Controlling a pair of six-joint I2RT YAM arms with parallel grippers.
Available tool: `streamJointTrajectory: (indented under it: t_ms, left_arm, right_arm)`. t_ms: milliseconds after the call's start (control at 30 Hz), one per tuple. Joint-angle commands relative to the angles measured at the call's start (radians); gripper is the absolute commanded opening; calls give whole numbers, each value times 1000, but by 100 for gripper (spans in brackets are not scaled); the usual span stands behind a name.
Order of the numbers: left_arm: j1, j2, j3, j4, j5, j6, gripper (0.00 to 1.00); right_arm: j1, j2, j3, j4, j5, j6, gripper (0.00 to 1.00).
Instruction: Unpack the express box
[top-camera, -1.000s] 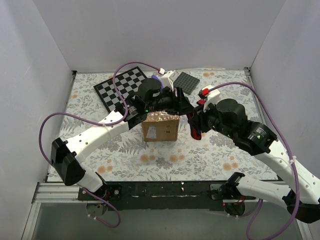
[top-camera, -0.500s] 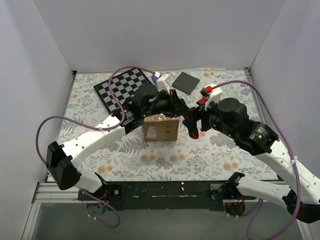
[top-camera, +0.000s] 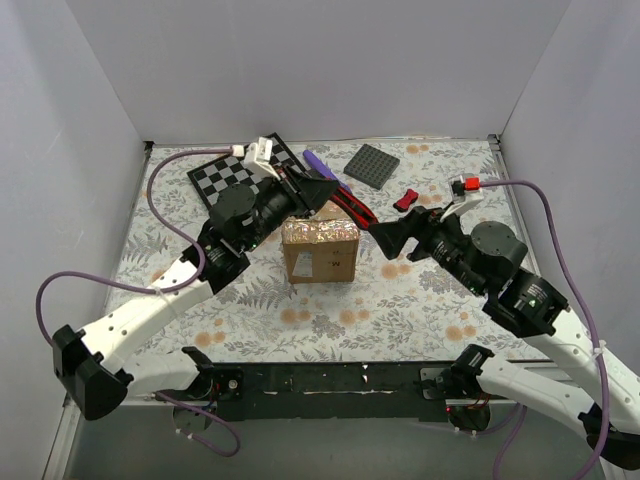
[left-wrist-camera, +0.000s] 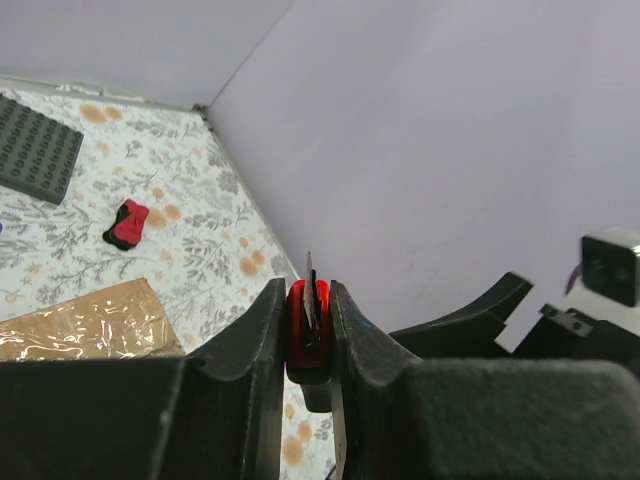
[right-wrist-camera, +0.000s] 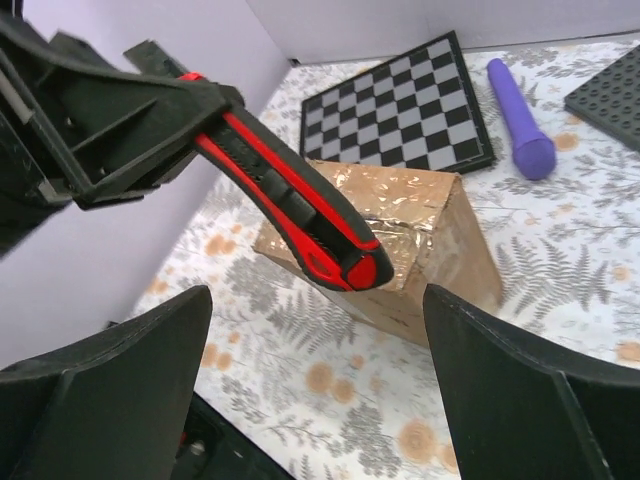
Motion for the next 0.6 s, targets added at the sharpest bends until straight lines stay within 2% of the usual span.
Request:
streamJointTrajectory:
  t_ms: [0,133,233,367,567]
  left_arm:
    - [6,-97,-98,251,-68,-45,0]
    - [4,-191,-282,499,-78,-94,0]
    - [6,-222,-339,574,-75,-120,0]
    - [6,-245,-378,610,-51,-152,0]
    - [6,-260,-399,633,-2,-195,0]
  right_arm:
    - [2,-56,-113,317,36,179,94]
    - [0,-83,-221,481,27,253,95]
    - [-3,-85,-269,590,-11,277,96]
    - [-18,-48,-261,640,-61,285,96]
    - [-61,4,-284,727,-215,313,92]
